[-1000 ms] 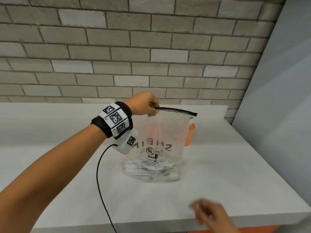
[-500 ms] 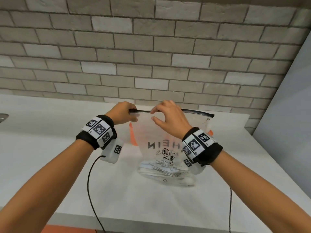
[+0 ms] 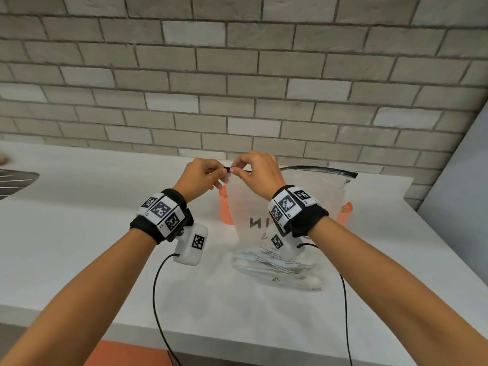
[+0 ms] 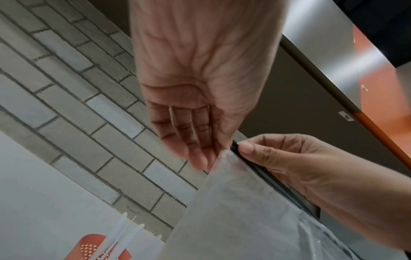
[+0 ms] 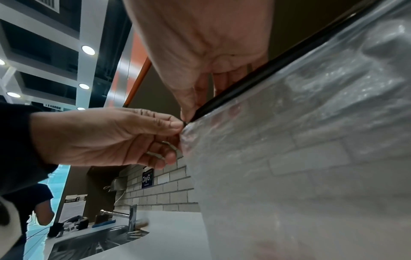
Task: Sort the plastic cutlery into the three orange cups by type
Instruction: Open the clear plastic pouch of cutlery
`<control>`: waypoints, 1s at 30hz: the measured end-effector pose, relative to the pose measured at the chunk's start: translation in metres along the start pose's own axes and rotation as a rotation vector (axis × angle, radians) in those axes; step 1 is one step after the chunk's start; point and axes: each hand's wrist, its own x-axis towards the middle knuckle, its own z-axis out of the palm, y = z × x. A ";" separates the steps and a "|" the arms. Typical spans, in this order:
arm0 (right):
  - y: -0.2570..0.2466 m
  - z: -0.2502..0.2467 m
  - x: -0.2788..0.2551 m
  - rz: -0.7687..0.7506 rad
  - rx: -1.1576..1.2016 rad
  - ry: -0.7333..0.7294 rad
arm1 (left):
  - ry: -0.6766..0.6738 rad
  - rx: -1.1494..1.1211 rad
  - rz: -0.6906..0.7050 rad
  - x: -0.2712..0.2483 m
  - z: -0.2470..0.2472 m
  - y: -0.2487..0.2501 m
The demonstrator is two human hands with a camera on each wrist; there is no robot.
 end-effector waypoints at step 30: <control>0.122 -0.112 -0.072 0.681 0.342 -0.124 | -0.024 0.381 0.087 0.020 0.035 0.033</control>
